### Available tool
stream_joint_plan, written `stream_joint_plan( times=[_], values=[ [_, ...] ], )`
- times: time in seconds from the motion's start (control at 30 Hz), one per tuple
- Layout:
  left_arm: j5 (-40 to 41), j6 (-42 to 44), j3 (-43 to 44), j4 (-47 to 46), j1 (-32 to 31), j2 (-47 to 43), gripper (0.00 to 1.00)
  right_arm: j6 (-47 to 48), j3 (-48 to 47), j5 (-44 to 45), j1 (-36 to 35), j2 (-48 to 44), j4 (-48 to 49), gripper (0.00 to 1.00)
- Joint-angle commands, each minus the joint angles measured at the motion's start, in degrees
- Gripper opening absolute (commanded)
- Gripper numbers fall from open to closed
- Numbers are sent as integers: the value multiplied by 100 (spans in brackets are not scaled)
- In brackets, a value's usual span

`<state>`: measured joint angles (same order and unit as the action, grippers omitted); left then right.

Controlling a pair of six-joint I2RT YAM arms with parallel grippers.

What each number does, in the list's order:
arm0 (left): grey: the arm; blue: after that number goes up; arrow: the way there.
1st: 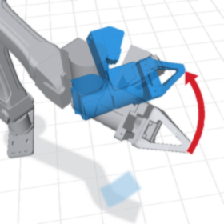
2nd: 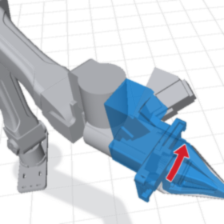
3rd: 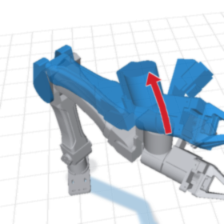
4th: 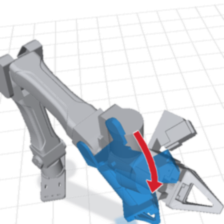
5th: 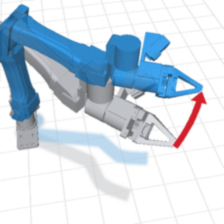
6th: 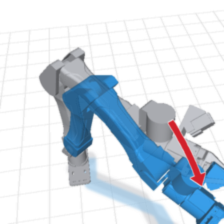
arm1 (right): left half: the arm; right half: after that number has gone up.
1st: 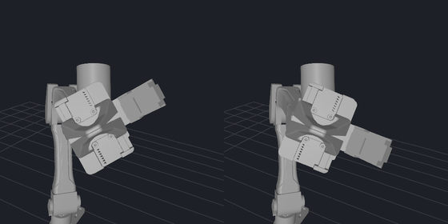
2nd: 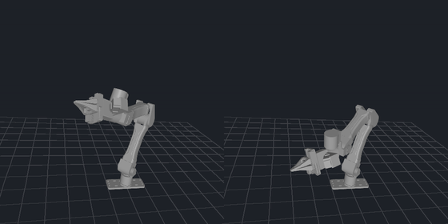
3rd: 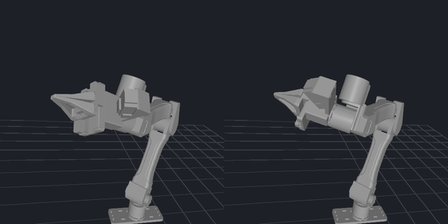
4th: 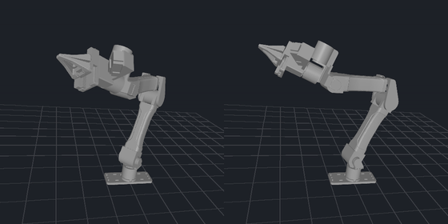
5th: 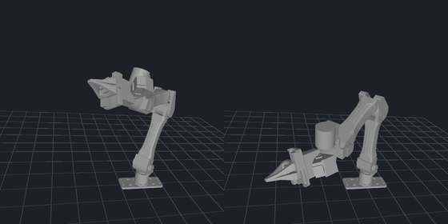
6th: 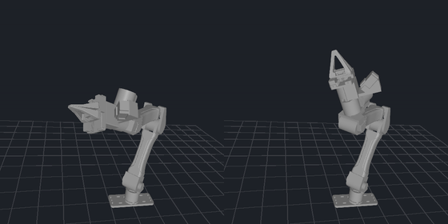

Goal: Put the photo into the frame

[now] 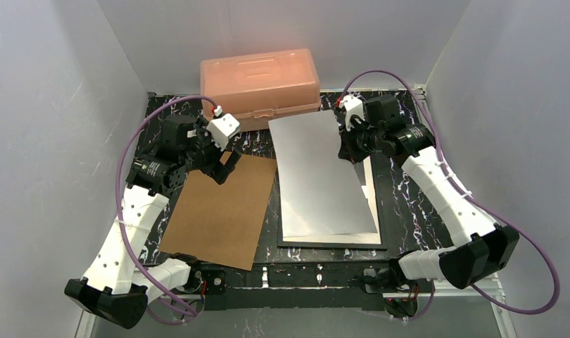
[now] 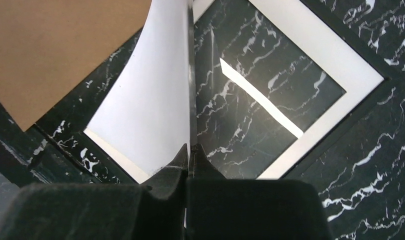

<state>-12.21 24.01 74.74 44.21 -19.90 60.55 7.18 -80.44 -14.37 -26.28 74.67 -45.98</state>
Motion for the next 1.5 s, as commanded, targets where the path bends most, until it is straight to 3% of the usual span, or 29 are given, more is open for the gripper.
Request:
stream_joint_plan(
  times=[0.0,0.23,0.63,0.97,1.47],
  values=[
    [-113,-19,186,106,-12,-17,86,-55,-47,585,46,-1,-246,1],
    [-162,-54,146,63,-12,-9,85,10,71,865,70,13,-314,1],
    [-132,-46,119,70,-6,-55,85,93,749,1281,78,44,571,1],
    [-95,-28,83,79,-10,-70,85,176,1306,638,85,-362,1441,1],
    [-182,-51,115,97,-9,-53,85,20,1820,339,102,-1350,1402,1]
  ],
)
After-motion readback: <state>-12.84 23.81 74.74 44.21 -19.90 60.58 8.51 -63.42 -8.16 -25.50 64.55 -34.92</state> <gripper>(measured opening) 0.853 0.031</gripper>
